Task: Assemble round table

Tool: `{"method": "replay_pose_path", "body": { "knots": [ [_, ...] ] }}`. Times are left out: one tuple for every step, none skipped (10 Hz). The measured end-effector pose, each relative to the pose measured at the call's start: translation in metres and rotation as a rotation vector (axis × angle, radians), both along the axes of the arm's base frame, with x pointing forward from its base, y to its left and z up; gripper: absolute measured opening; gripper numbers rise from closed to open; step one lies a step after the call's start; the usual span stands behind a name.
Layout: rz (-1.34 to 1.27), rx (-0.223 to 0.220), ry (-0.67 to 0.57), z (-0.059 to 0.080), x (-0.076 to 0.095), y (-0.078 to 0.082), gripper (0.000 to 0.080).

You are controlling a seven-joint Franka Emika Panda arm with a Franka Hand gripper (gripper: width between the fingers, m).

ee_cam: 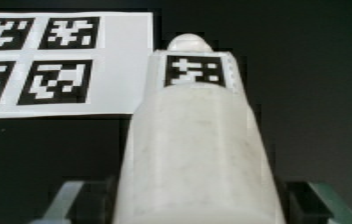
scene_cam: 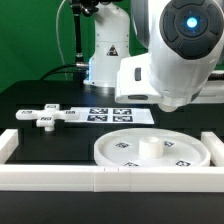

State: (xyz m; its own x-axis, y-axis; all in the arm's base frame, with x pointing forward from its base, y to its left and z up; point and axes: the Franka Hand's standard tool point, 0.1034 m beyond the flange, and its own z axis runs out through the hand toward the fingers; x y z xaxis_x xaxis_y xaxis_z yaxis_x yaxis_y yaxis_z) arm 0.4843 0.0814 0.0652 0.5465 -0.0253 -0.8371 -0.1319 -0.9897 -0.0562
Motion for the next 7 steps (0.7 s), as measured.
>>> {"method": "replay_pose_path", "body": {
  "knots": [
    [-0.005, -0.001, -0.043, -0.002, 0.006, 0.000, 0.0409],
    [0.003, 0.021, -0.114, -0.001, 0.016, -0.004, 0.0409],
    [-0.001, 0.026, -0.191, 0.014, 0.028, -0.008, 0.0409],
    [-0.007, 0.022, -0.246, 0.033, 0.035, -0.011, 0.0409],
    [-0.012, 0.018, -0.318, 0.047, 0.046, -0.012, 0.0409],
    [-0.018, 0.012, -0.387, 0.049, 0.055, -0.011, 0.0409],
    [-0.027, 0.000, -0.486, 0.047, 0.062, -0.010, 0.0409]
  ]
}}
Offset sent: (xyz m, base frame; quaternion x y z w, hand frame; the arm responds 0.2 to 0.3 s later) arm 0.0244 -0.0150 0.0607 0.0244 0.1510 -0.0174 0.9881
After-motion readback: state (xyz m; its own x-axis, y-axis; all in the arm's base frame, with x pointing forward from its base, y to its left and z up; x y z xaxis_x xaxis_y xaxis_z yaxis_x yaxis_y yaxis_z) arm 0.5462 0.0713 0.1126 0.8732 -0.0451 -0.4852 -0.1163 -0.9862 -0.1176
